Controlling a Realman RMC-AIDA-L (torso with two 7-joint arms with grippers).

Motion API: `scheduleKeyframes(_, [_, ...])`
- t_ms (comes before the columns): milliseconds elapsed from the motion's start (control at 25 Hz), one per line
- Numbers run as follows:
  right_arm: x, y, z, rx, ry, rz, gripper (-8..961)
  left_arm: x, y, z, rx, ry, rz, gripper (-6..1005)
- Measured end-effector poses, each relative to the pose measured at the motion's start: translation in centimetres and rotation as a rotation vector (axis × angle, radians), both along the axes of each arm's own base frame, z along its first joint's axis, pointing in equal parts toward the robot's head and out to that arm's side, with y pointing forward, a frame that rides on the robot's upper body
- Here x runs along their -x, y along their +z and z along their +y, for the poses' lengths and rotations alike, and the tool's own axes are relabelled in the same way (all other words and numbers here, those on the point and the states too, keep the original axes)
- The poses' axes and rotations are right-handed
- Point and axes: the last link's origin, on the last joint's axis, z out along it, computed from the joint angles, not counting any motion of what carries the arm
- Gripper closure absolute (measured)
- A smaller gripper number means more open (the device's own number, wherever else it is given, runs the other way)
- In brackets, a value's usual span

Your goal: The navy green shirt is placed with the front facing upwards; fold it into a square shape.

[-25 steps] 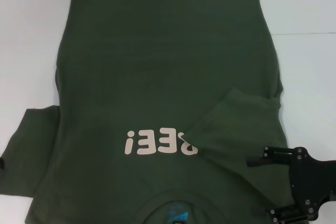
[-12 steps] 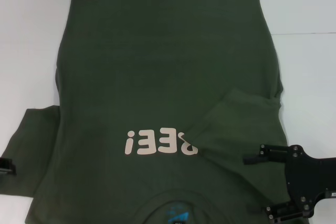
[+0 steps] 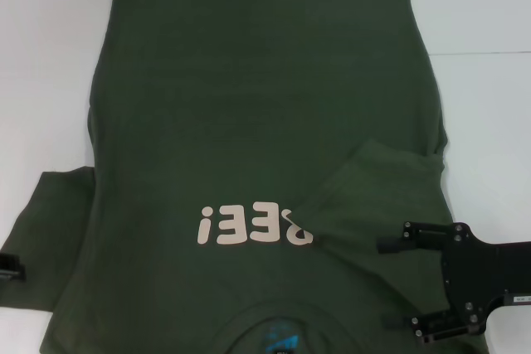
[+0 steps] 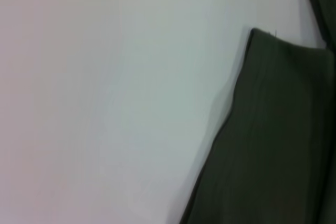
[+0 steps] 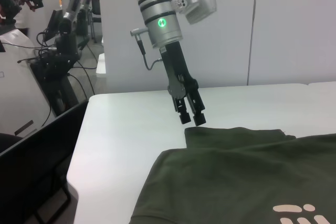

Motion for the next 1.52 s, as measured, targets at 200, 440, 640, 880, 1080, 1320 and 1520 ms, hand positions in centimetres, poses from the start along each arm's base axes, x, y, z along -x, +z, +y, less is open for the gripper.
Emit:
scheduleKeyframes(200, [0.1,0.0,0.1,-0.001,0.001,-0.001,40,0.1,-0.2,-0.1,0.005,0.003,-0.004,142])
scheduleKeyframes(440, [0.1,0.0,0.3,-0.005,-0.004,-0.004,41,0.3,-0.1,0.0,-0.003,0.003,0.003,142])
scheduleKeyframes(640, [0.1,0.0,0.3,-0.006,-0.004,-0.005,41,0.6,-0.2,0.0,-0.008,0.005,0.005,142])
scheduleKeyframes(880, [0.2,-0.1,0.4,-0.005,-0.003,-0.004,41,0.7,-0.1,0.0,-0.01,0.005,0.008,141])
scheduleKeyframes(1080, [0.3,-0.2,0.5,-0.003,0.001,-0.001,41,1.0,-0.3,-0.1,-0.002,0.004,0.008,141])
scheduleKeyframes(1320, [0.3,-0.3,0.6,-0.005,-0.004,-0.002,42,1.2,-0.2,0.0,-0.008,0.004,0.014,141])
scheduleKeyframes(1520, [0.4,-0.4,0.7,-0.003,-0.001,-0.004,42,1.4,-0.2,0.0,-0.006,0.006,0.016,143])
